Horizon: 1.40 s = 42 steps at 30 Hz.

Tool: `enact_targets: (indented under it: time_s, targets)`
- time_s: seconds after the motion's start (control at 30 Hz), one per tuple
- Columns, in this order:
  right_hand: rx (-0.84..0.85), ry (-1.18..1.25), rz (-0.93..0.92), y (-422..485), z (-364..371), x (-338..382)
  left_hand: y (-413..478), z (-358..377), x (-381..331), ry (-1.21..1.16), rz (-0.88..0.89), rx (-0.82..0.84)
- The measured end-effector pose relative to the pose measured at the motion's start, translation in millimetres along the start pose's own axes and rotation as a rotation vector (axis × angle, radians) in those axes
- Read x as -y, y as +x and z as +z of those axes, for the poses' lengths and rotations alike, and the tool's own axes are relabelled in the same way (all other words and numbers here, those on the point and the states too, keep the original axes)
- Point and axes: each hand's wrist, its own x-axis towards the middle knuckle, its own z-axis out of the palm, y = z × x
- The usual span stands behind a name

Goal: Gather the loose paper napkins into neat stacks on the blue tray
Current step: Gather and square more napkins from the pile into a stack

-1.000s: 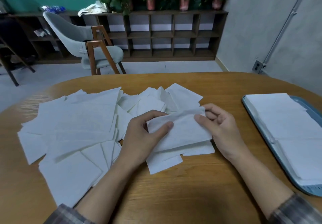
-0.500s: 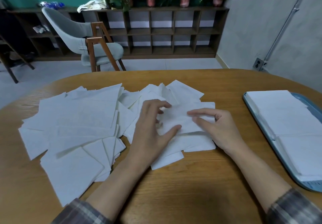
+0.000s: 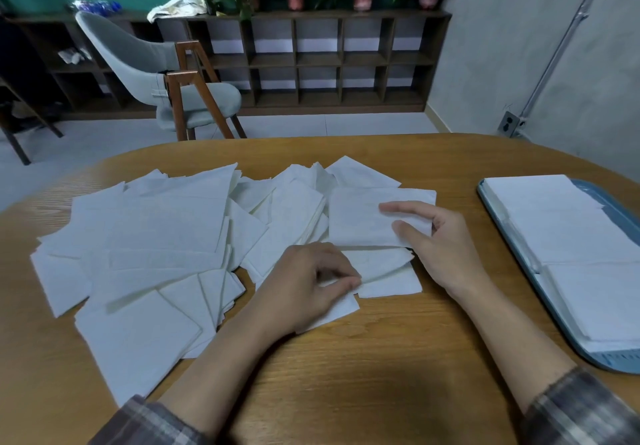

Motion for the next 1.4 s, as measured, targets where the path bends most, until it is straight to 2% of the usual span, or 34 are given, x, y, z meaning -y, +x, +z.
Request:
enact_targets:
  time_s: [0.27,0.4,0.47,0.57,0.63,0.8,1.07,1.13,1.27,1.4]
  targets:
    - [0.025,-0.043,-0.008,2,-1,-2,-2,-4,-4,0.001,-0.021,0.024]
    - [0.042,-0.028,-0.01,2,-2,2,-6,-10,-18,-0.173,-0.062,-0.03]
    - [0.088,0.052,0.016,1,-3,5,-5,-15,-20,-0.266,-0.082,-0.099]
    - [0.246,0.348,0.116,-2,-1,3,-3,-19,-20,-0.338,-0.091,-0.193]
    - [0.29,0.393,0.152,-6,3,1,-1,-17,-20,-0.373,-0.101,-0.251]
    - [0.182,0.229,0.103,-12,14,10,3,-15,-14,-0.372,-0.139,-0.424]
    - [0.142,0.248,0.153,-15,19,14,5,-13,-17,-0.311,-0.113,-0.486]
    - [0.15,0.282,0.165,-16,17,15,5,-15,-19,-0.278,-0.086,-0.47]
    - [0.178,0.309,0.181,-16,16,17,3,-18,-23,-0.421,-0.157,-0.313]
    - [0.194,0.298,0.207,-15,13,17,2,-19,-21,-0.467,-0.171,-0.295]
